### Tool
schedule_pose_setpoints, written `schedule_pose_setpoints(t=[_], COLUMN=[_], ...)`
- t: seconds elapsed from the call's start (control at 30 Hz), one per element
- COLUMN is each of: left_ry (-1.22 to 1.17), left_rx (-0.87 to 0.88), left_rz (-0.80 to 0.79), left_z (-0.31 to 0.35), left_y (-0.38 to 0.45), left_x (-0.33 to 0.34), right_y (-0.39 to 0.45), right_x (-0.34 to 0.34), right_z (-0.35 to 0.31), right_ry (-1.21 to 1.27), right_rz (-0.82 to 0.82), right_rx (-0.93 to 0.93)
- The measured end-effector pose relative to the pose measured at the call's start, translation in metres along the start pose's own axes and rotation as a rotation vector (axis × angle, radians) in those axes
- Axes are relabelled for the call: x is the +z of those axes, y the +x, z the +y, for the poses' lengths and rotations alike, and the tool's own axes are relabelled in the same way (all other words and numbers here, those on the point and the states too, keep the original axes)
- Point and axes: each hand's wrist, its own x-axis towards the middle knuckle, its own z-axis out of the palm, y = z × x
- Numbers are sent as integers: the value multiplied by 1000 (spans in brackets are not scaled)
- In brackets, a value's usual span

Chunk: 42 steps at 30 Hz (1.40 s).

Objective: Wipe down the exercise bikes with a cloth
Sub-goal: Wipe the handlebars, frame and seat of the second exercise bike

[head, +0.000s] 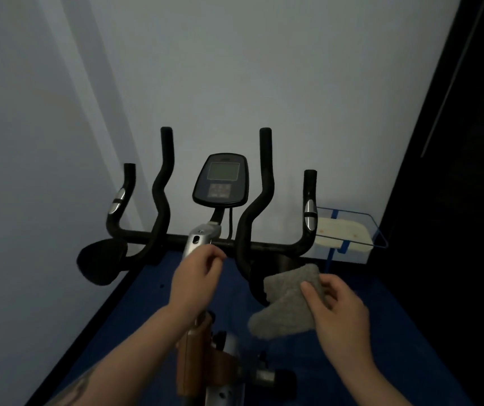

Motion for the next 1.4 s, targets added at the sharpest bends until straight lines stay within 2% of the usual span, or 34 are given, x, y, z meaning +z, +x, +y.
schedule_pose_setpoints(t=[0.13, 0.2, 0.33, 0.43, 0.57, 0.73, 1.0, 1.2, 1.4], left_ry=[204, 253, 274, 291, 321, 367, 369, 350, 336], left_rx=[310, 368, 265, 300, 350, 364, 339, 334, 342], left_rz=[20, 31, 61, 146, 210, 195, 187, 188, 204], left_z=[-20, -34, -54, -65, -68, -65, -60, -61, -64], left_y=[44, 64, 75, 72, 70, 69, 67, 66, 66], left_x=[-6, -6, 11, 22, 23, 22, 22, 22, 23], right_y=[2, 6, 17, 12, 0, 30, 8, 61, 4], right_x=[18, 34, 76, 98, 97, 105, 88, 93, 71], right_z=[-4, -11, -14, 7, 37, 18, 41, 15, 42], right_ry=[-31, -44, -291, -462, -645, -847, -918, -851, -970], right_rz=[179, 262, 266, 136, 122, 170, 114, -51, 15], right_rx=[-24, -65, -212, -269, -418, -398, -557, -343, -577])
